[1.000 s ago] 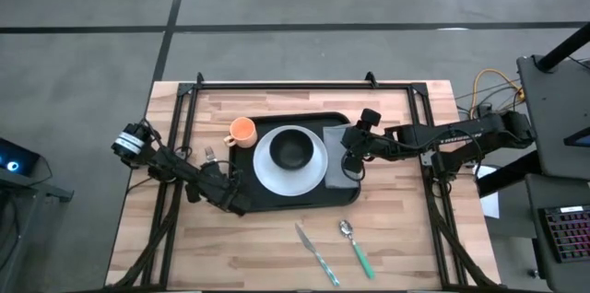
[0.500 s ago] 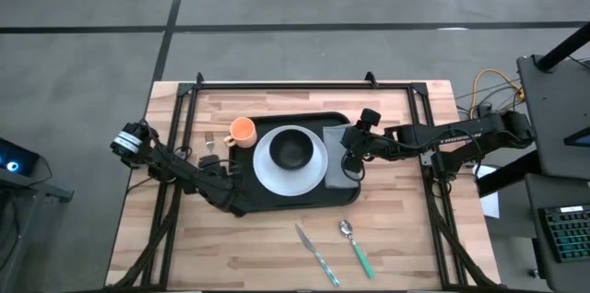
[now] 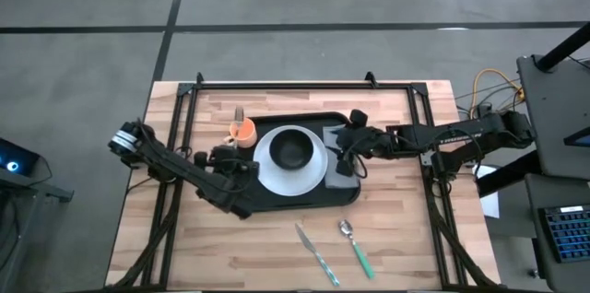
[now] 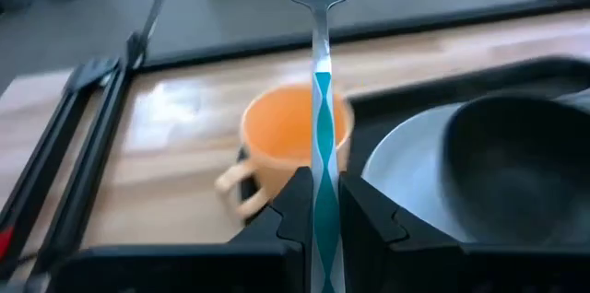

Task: Set up tray
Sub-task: Put the green fork on the gray napkin

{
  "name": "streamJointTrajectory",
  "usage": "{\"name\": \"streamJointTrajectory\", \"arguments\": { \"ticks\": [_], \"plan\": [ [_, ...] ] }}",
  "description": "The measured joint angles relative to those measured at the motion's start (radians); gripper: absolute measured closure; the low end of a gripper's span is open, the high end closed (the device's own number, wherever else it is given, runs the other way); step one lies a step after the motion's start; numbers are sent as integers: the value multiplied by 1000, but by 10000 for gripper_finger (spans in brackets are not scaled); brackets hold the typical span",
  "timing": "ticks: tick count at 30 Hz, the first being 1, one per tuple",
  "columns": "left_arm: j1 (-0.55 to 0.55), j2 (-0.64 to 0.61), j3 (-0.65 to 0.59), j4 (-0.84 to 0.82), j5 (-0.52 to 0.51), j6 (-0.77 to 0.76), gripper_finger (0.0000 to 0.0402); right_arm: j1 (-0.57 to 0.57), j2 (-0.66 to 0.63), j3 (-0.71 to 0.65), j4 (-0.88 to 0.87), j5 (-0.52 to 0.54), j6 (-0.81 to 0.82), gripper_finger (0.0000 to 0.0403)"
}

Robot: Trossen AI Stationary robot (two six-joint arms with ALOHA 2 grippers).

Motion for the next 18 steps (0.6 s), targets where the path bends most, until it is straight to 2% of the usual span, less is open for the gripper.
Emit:
{"name": "streamJointTrajectory", "arguments": {
  "ticks": [9, 13, 18],
  "plan": [
    [1, 8, 119, 18, -289, 240, 385, 0, 0, 0, 202, -4, 60, 197],
    [-1, 14, 171, 158, -466, 484, 385, 2, 0, 0, 309, -3, 84, 197],
    [1, 14, 193, 431, -585, 873, 385, 14, 1, -7, 472, -2, 75, 197]
  ]
}}
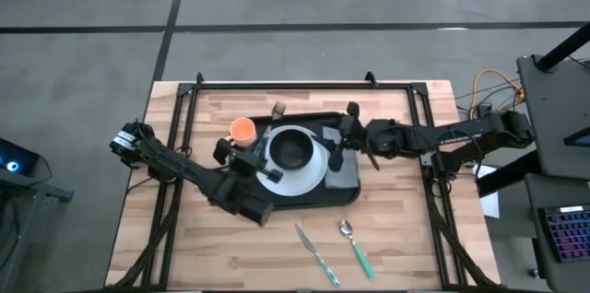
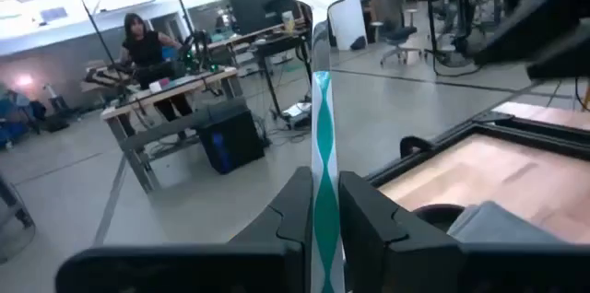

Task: Set up tray
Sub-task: Put the green fork on the gray napkin

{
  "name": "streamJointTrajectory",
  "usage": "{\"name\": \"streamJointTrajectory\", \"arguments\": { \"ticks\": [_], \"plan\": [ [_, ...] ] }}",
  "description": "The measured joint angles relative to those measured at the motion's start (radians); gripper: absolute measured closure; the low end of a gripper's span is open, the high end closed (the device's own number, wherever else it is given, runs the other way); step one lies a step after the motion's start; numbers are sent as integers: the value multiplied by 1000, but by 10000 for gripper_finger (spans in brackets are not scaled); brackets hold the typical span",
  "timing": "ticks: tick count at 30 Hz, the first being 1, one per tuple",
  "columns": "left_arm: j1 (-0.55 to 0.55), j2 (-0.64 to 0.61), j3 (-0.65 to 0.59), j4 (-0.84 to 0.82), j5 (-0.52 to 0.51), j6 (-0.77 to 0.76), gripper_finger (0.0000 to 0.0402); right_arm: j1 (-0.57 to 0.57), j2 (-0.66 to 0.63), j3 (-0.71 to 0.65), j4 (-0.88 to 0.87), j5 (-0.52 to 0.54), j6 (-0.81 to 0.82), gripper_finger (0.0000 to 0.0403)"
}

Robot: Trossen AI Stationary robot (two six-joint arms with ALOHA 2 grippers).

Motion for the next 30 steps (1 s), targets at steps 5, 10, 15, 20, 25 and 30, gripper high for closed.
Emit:
{"name": "streamJointTrajectory", "arguments": {
  "ticks": [5, 10, 15, 20, 25, 30],
  "plan": [
    [26, 0, -3, 111, 0, 132, 385, 10, 51, -13, 217, 0, -15, 197],
    [61, 17, -3, 121, -6, 138, 385, 13, 150, -16, 326, 0, -16, 197],
    [86, 21, -3, 137, -11, 143, 385, 13, 206, -14, 427, 0, -98, 197],
    [97, 27, -3, 191, -15, 146, 385, 4, 204, -12, 497, 0, -122, 197],
    [126, 66, -3, 277, -16, 147, 385, -24, 202, -3, 510, 0, -97, 197],
    [130, 87, -3, 306, -18, 148, 385, -24, 202, -3, 479, -4, -134, 197]
  ]
}}
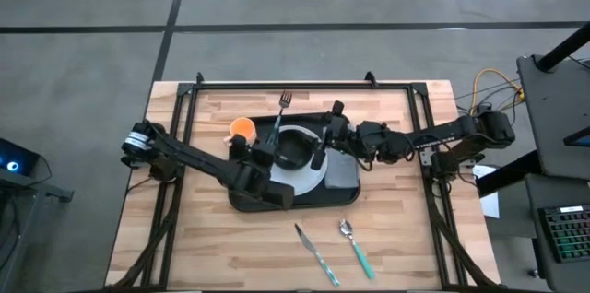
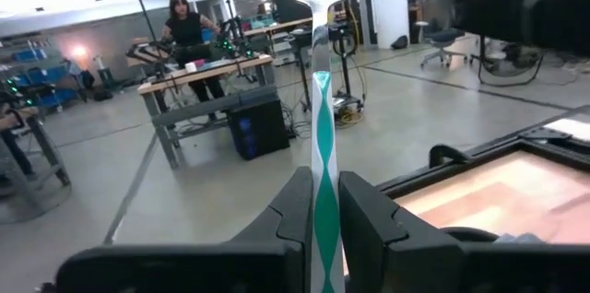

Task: Set up tray
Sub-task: Put the green fork on the gray napkin

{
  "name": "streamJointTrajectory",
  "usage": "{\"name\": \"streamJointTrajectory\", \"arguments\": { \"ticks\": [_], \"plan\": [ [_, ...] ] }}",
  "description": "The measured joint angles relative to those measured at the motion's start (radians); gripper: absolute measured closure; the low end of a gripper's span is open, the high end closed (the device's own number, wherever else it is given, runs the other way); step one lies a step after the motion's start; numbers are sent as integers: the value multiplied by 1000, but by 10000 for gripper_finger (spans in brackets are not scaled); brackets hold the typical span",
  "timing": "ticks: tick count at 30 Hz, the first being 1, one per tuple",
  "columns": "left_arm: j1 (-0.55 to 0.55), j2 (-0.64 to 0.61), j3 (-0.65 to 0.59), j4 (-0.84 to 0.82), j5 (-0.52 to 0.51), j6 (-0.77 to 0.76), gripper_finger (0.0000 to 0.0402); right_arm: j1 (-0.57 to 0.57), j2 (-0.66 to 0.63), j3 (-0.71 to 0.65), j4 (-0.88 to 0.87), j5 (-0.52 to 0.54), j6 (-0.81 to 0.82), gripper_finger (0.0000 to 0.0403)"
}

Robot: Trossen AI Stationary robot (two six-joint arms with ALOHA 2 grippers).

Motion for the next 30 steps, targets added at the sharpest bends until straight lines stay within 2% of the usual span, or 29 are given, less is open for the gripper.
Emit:
{"name": "streamJointTrajectory", "arguments": {
  "ticks": [7, 15, 22, 30],
  "plan": [
    [-30, 61, 0, 82, -1, 1, 385, -4, -37, 0, -142, -5, 86, 197],
    [-38, 159, 0, 115, -2, 1, 385, -5, -59, 26, -313, -71, 34, 197],
    [-67, 156, 0, 134, -2, 1, 385, -3, -66, 26, -434, -74, 52, 200],
    [-82, 175, 33, 129, -3, 4, 385, 10, -46, 23, -364, -85, 84, 225]
  ]
}}
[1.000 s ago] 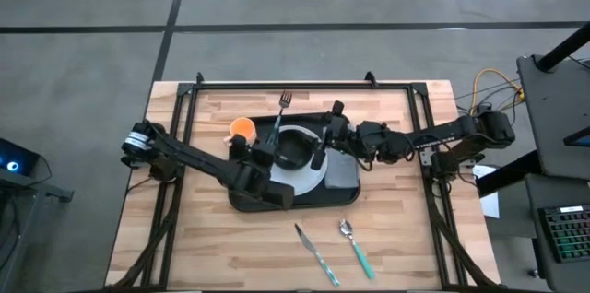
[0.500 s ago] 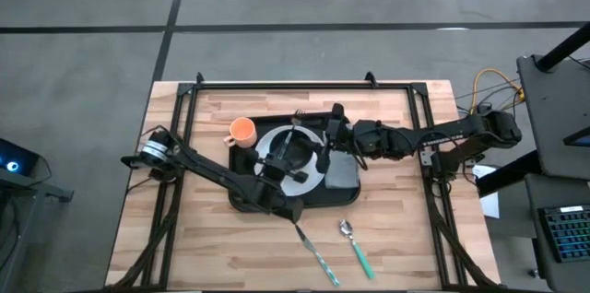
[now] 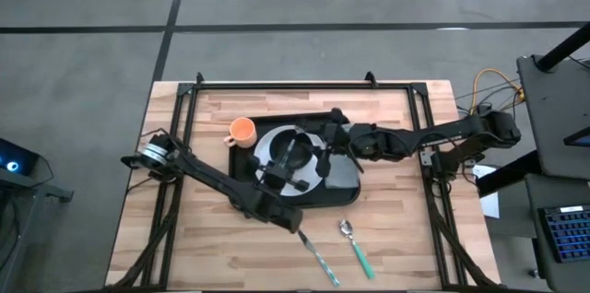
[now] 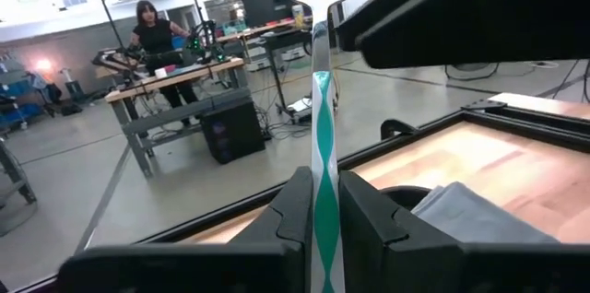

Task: Set up tray
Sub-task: Put the green fork on the gray napkin

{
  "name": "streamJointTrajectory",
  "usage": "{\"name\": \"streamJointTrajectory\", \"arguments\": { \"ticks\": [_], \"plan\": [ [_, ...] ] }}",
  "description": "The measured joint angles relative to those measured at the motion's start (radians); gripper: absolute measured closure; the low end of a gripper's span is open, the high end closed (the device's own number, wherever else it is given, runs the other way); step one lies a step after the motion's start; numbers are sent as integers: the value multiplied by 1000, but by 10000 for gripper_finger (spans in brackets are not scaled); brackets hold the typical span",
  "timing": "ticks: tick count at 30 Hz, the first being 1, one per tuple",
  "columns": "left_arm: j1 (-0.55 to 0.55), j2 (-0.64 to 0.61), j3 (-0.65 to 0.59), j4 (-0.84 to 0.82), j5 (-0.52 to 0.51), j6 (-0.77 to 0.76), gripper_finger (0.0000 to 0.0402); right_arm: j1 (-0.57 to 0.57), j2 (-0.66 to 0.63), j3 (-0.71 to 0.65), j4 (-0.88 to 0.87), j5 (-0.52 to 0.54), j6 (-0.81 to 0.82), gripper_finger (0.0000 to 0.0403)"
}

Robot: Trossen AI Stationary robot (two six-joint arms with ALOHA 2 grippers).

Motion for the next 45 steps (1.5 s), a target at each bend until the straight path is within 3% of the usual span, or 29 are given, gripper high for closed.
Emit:
{"name": "streamJointTrajectory", "arguments": {
  "ticks": [20, 23, 28, 33, 36, 42, 45],
  "plan": [
    [-5, 15, 30, -19, -1, 5, 385, -2, 117, 3, 181, -15, 28, 265],
    [-4, 15, 30, -20, -1, 6, 385, -1, 132, 5, 185, -16, 28, 291],
    [-4, 15, 30, -22, -2, 6, 386, 0, 131, 22, 182, -52, -14, 377],
    [-2, 15, 31, -19, -2, 11, 385, 0, 94, 51, 65, -61, -17, 385],
    [0, 11, 34, -12, 3, 21, 351, -6, 39, 71, -79, -65, -2, 387],
    [-15, -20, 34, -123, -1, 41, 261, -26, -147, 49, -401, 30, 51, 388],
    [-17, -36, 34, -170, 4, 41, 229, -47, -241, 20, -473, -27, 105, 388]
  ]
}}
